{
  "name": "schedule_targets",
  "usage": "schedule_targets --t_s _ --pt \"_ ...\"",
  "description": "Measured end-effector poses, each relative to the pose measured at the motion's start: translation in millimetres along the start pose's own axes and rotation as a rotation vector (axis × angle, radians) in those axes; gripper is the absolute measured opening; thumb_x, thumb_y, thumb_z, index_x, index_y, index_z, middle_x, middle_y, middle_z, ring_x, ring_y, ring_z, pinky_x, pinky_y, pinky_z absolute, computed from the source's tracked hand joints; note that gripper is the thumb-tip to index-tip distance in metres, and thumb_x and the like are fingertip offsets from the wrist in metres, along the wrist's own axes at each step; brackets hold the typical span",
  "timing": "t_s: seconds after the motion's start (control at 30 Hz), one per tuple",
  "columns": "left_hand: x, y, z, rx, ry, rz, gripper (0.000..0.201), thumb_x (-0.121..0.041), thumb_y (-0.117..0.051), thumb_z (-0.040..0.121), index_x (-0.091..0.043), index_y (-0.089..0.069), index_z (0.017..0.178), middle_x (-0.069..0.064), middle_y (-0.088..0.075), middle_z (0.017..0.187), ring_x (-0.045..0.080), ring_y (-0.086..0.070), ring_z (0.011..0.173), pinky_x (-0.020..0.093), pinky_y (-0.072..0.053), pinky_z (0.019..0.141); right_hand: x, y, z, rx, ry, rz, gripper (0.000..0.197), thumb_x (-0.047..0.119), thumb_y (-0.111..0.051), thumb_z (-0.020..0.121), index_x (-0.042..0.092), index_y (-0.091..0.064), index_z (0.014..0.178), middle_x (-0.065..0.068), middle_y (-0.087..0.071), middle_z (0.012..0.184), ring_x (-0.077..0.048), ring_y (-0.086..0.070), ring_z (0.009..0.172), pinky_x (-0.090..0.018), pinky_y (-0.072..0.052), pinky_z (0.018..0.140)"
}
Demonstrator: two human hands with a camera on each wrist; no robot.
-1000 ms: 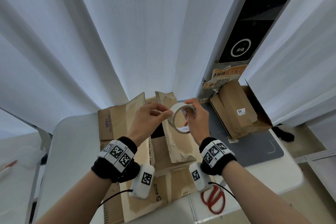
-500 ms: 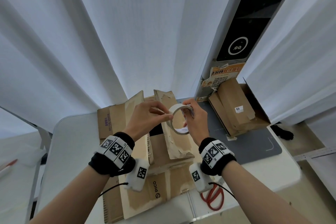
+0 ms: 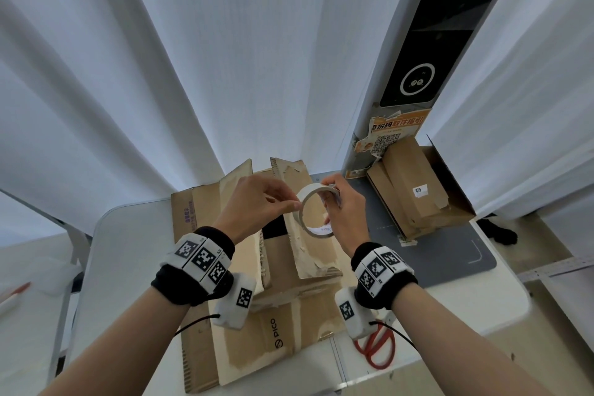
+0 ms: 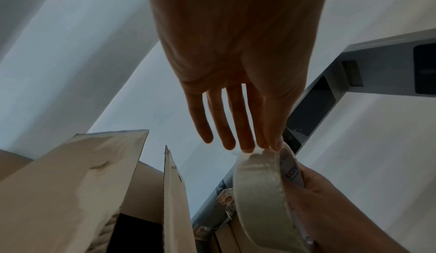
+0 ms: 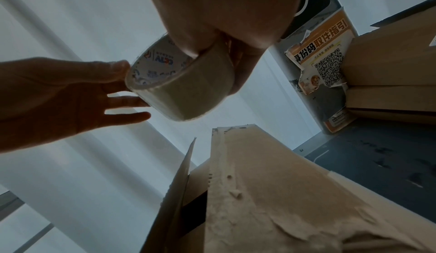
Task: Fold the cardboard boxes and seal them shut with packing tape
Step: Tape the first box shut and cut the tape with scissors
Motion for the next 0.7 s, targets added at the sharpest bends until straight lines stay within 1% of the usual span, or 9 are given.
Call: schedule_targets --t_s 0.13,0.27,0.4,0.5,0.57,0.63,0.7 --pt "-3.2 -0.9 0.2 -0.030 -0.014 0.111 0.004 -0.024 -0.083 0.076 -0.024 -0.079 0.074 -0.013 -0.072 0.069 0.001 -0.067 0.072 0.018 -0.054 0.072 -3.1 -1.2 -0.1 -0.008 -0.001 -0.038 0.010 0.020 -0.060 0.098 0.029 -0.058 0.094 0.007 -0.058 0.075 -0.015 -0.054 0.068 -0.048 -0.055 0.062" --pt "-5.6 -2.4 2.6 -0.030 0.013 0.183 0.005 -0.022 -0.080 0.076 -0.025 -0.079 0.072 -0.015 -0.071 0.067 -0.001 -0.067 0.070 0.025 -0.058 0.073 0.0 -1.5 -0.6 -0.018 0.013 -0.055 0.008 0.022 -0.059 0.099 0.028 -0.057 0.093 0.007 -0.057 0.075 -0.015 -0.053 0.068 -0.049 -0.055 0.062" --pt "-9.3 -4.2 3.0 -0.058 0.040 0.200 0.007 -0.022 -0.078 0.073 -0.024 -0.076 0.067 -0.014 -0.069 0.063 0.000 -0.066 0.065 0.025 -0.058 0.069 2.8 -1.4 0.1 -0.038 0.052 -0.106 0.008 0.021 -0.058 0.099 0.027 -0.057 0.094 0.009 -0.055 0.075 -0.015 -0.053 0.069 -0.049 -0.055 0.059" --pt "-9.7 -7.7 2.9 -0.112 0.057 0.198 0.010 -0.018 -0.078 0.070 -0.024 -0.073 0.064 -0.013 -0.067 0.061 0.002 -0.065 0.063 0.026 -0.058 0.069 4.8 -2.6 0.1 -0.038 0.069 -0.123 0.007 0.022 -0.057 0.100 0.028 -0.056 0.095 0.009 -0.055 0.076 -0.017 -0.054 0.070 -0.049 -0.055 0.058" --pt "-9.4 -10.7 2.3 -0.154 0.078 0.172 0.010 -0.016 -0.078 0.068 -0.022 -0.071 0.063 -0.011 -0.067 0.061 0.004 -0.065 0.062 0.025 -0.057 0.068 5.9 -3.3 -0.2 -0.039 0.075 -0.132 0.009 0.020 -0.056 0.100 0.028 -0.055 0.096 0.009 -0.055 0.078 -0.017 -0.054 0.070 -0.049 -0.055 0.057" --pt "-9.0 -13.9 1.4 -0.187 0.115 0.112 0.010 -0.016 -0.077 0.068 -0.020 -0.070 0.062 -0.008 -0.068 0.062 0.006 -0.065 0.061 0.022 -0.056 0.065 7.4 -3.2 -0.6 -0.044 0.080 -0.126 0.010 0.019 -0.056 0.100 0.029 -0.055 0.097 0.009 -0.056 0.080 -0.017 -0.055 0.071 -0.049 -0.056 0.057" --pt "-7.5 -16.6 1.2 -0.216 0.160 0.043 0.010 -0.016 -0.076 0.069 -0.018 -0.069 0.062 -0.005 -0.068 0.064 0.007 -0.063 0.061 0.023 -0.054 0.062 9.1 -2.9 -0.4 -0.050 0.094 -0.114 0.009 0.020 -0.056 0.100 0.028 -0.056 0.098 0.010 -0.056 0.080 -0.017 -0.055 0.072 -0.049 -0.055 0.058"
Point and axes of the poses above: each hand's wrist, its own z-axis towards the middle knuckle, its own y-axis out of the back of the hand, x = y × z, the point moved 1 cm from there along z, towards the middle knuckle
